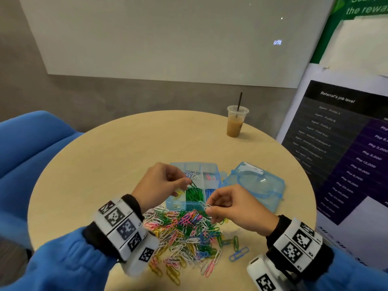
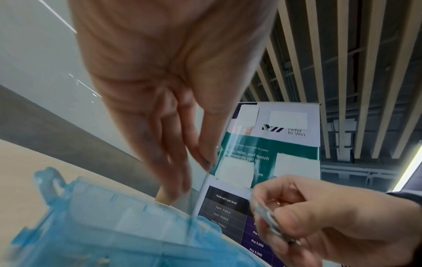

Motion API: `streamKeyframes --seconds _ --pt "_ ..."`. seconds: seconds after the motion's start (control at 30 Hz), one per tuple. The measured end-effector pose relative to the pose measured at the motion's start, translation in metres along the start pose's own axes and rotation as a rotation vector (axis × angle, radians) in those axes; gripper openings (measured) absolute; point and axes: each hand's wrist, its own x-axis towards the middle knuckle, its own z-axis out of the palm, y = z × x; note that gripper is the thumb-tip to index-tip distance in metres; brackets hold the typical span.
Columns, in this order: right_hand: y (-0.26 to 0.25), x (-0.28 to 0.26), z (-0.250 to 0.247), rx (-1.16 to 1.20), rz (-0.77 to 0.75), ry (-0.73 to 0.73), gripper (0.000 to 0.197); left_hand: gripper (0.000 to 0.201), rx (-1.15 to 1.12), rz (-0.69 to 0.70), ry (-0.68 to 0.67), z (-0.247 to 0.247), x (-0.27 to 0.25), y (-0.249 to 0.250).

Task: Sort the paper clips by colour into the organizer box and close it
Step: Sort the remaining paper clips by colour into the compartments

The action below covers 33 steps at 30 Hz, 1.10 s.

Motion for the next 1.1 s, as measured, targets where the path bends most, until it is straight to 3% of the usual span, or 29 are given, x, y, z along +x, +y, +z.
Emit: streamKeyframes --seconds 0.1,0.3,0.47,0.53,0.63,0.83,0.9,1.0,1.1 --pt "0.0 0.001 -0.002 0.087 0.032 0.025 0.013 0.025 0.084 -0.041 -0.121 0.0 0.014 0.001" --pt "0.002 0.007 -0.008 0.244 0.095 0.019 0.013 0.027 0.063 -0.002 -0.096 -0.009 0.001 0.003" --pt "0.001 0.016 -0.012 0.758 0.295 0.0 0.012 0.032 -0.002 -0.053 -0.146 -0.015 -0.023 -0.006" --pt "-0.001 0.025 -0.012 0.849 0.329 0.013 0.012 0.036 -0.03 -0.084 -0.123 -0.021 -0.029 -0.011" --pt "-0.009 0.048 -0.01 0.826 0.307 0.075 0.009 0.034 -0.035 -0.125 -0.05 -0.027 -0.032 -0.018" --pt "-0.018 0.094 -0.005 0.686 0.217 0.247 0.007 0.031 -0.03 -0.141 -0.052 -0.034 -0.037 -0.023" --pt "-0.022 0.105 -0.003 0.611 0.212 0.298 0.02 0.031 -0.028 -0.147 -0.041 -0.037 -0.038 -0.025" --pt "-0.027 0.112 -0.001 0.443 0.306 0.251 0.052 0.03 -0.024 -0.154 -0.037 -0.041 -0.04 -0.026" --pt "-0.026 0.112 -0.006 0.362 0.307 0.244 0.05 0.023 0.016 -0.14 -0.037 -0.042 -0.04 -0.026"
